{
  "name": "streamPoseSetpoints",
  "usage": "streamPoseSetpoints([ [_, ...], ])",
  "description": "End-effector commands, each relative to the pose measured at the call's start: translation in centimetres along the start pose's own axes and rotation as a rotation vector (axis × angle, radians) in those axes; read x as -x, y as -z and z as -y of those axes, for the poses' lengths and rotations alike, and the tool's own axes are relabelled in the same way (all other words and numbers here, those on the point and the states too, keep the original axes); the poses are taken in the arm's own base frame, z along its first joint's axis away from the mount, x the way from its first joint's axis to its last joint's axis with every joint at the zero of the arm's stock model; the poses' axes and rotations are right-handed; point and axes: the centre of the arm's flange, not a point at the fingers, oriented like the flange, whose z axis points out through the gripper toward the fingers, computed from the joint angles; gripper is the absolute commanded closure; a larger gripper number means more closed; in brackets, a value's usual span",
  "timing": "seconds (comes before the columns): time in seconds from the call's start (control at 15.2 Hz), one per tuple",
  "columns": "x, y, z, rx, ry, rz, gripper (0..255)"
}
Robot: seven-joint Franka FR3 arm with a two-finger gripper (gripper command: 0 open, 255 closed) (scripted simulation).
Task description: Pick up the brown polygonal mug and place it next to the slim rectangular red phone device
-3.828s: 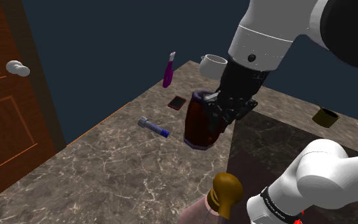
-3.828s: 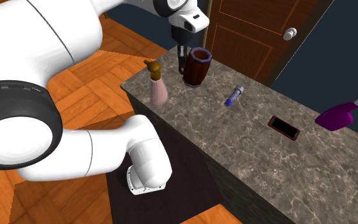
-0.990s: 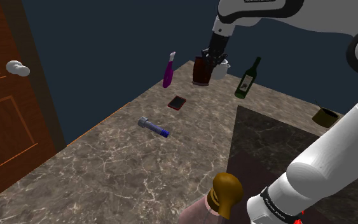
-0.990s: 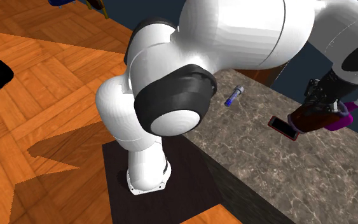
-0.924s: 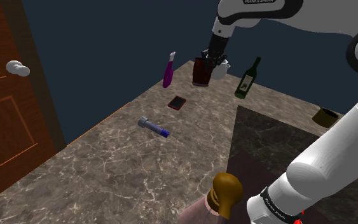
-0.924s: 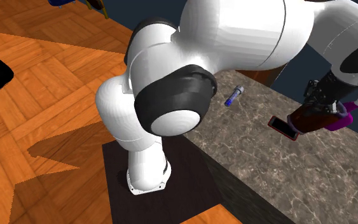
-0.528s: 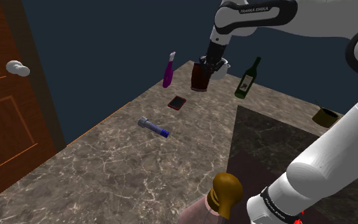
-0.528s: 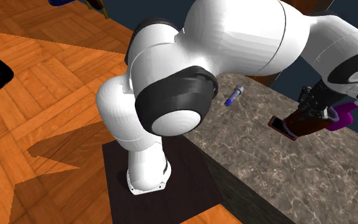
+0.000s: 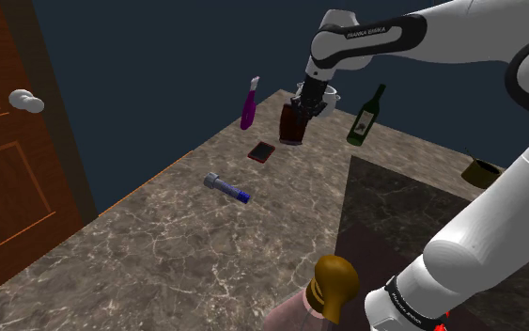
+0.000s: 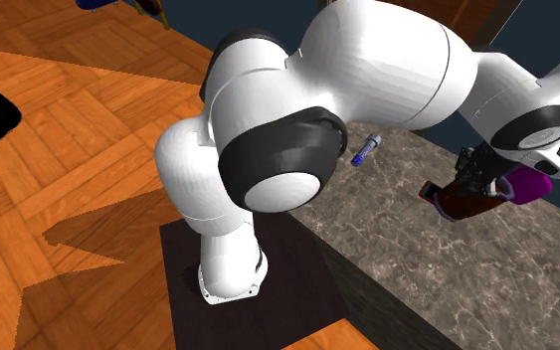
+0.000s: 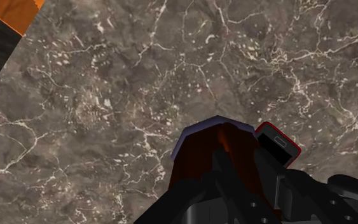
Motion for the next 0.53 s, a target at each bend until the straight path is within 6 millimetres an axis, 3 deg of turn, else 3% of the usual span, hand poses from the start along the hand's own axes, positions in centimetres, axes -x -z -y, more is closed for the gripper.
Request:
streamPoseSetpoints([
  [0.0, 0.0, -1.0, 0.1, 0.0, 0.0, -0.002, 255],
  [0.46, 0.1, -4.7, 0.1, 0.0, 0.0, -0.002, 255],
])
